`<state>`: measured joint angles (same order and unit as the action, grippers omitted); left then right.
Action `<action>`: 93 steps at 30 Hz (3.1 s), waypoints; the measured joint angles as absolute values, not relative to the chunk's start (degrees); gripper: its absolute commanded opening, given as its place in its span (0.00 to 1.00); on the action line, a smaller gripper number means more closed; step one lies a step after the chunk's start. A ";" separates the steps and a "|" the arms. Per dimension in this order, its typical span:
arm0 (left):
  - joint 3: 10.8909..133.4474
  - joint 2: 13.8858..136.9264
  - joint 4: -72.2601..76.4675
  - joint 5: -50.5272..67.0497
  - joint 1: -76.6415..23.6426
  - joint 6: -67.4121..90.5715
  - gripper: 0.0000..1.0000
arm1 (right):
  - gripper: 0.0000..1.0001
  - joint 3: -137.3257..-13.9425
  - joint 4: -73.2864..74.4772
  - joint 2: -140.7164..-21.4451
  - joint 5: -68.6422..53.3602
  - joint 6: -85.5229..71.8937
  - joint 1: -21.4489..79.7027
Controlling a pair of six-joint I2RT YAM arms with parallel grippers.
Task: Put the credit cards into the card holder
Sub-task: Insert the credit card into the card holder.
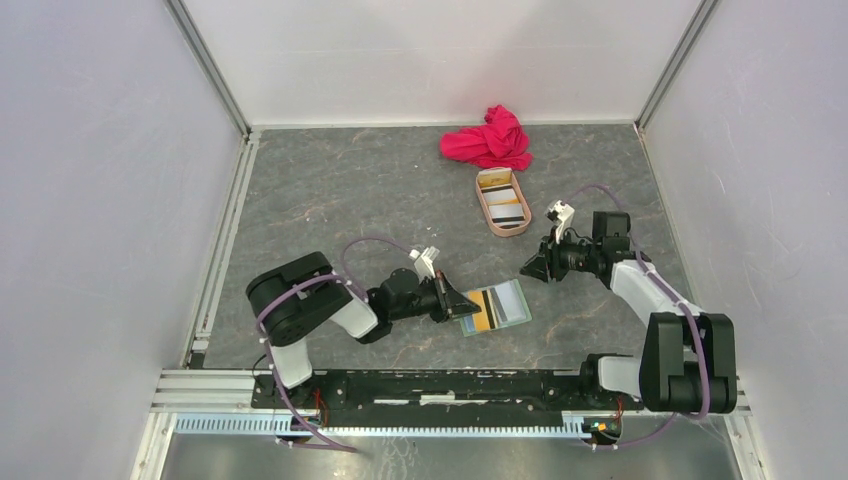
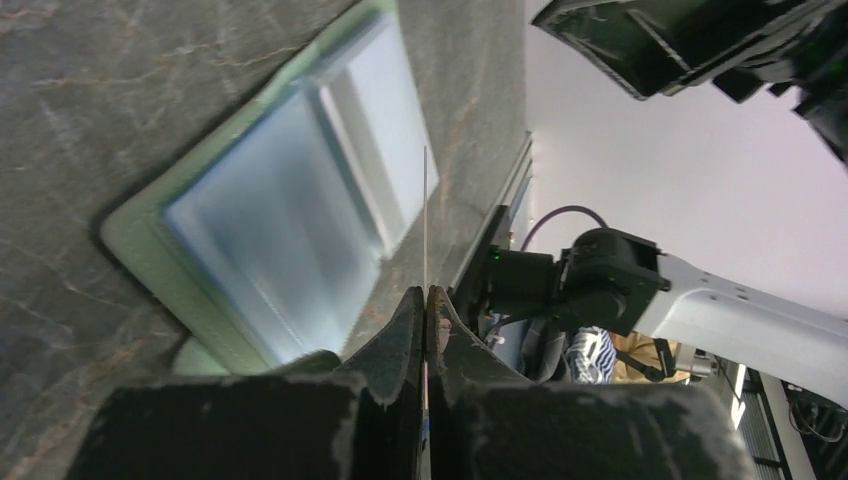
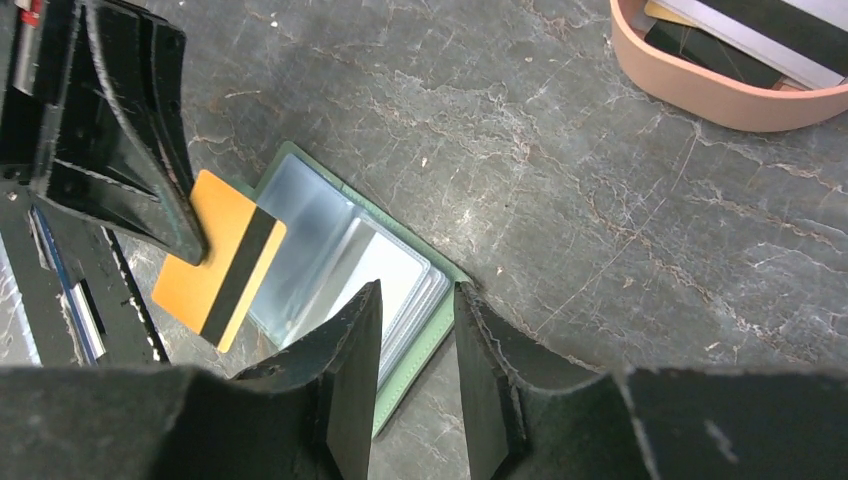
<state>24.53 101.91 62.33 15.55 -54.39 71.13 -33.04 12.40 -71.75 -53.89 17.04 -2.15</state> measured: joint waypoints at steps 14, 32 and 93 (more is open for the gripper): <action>26.00 109.71 64.66 17.72 -54.39 71.99 0.02 | 0.39 -34.52 15.70 -76.64 -52.53 20.08 1.69; 26.83 115.28 72.36 23.29 -51.18 79.70 0.02 | 0.41 -34.81 16.69 -77.87 -50.06 20.88 2.92; 32.42 114.76 60.03 25.63 -50.22 79.57 0.02 | 0.41 -35.46 17.32 -78.48 -48.75 20.93 4.03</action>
<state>32.42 114.76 60.03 25.63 -50.22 79.57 -35.46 17.32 -78.48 -48.75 20.93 4.03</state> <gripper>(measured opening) 0.035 0.409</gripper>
